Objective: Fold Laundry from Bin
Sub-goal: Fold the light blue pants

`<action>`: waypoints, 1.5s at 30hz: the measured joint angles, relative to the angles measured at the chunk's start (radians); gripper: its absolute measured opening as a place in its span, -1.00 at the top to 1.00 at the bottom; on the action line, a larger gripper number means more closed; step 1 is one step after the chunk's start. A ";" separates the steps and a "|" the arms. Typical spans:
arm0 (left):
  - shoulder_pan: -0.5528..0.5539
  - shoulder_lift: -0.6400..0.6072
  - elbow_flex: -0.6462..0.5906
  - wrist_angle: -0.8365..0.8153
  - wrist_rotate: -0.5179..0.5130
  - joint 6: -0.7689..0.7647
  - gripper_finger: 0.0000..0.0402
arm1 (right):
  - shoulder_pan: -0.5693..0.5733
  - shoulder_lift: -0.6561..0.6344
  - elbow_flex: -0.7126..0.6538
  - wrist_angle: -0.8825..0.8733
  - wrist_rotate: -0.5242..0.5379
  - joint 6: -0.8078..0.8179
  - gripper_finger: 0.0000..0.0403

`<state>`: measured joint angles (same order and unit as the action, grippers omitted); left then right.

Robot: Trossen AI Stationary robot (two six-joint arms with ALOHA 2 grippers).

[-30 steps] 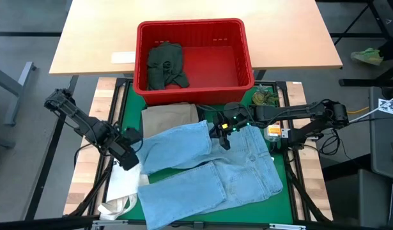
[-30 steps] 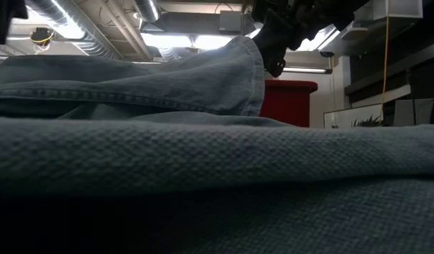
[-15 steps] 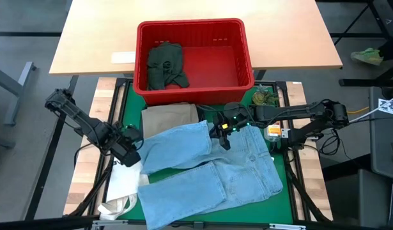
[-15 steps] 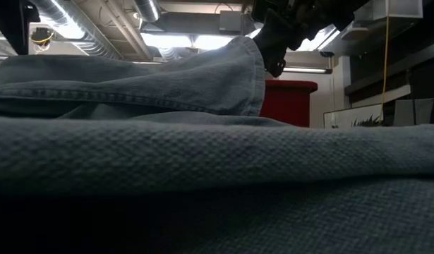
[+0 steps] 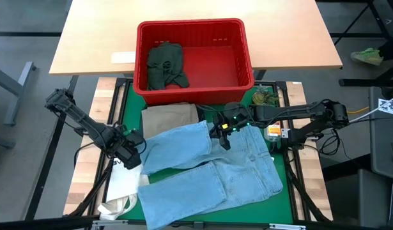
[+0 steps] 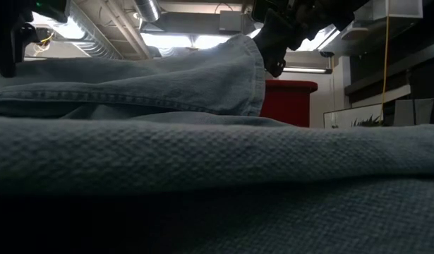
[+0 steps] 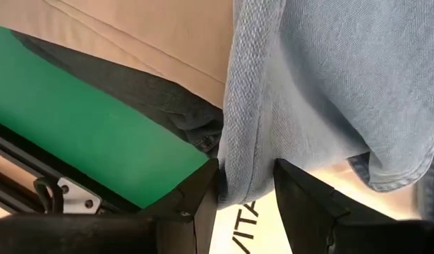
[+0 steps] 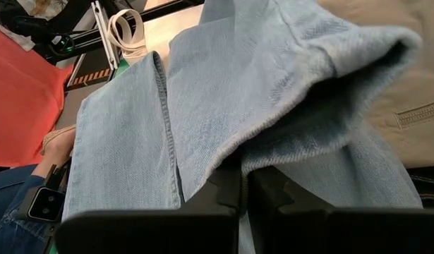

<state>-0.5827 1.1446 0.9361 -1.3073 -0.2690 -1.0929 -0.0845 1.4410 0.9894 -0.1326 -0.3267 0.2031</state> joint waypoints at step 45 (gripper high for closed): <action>0.493 0.008 0.060 -0.260 -0.114 0.274 0.96 | -0.001 0.036 0.001 0.002 0.255 -0.136 0.93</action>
<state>-0.0896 1.1530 0.9958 -1.5669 -0.3830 -0.8185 -0.0856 1.4773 0.9905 -0.1308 -0.0715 0.0674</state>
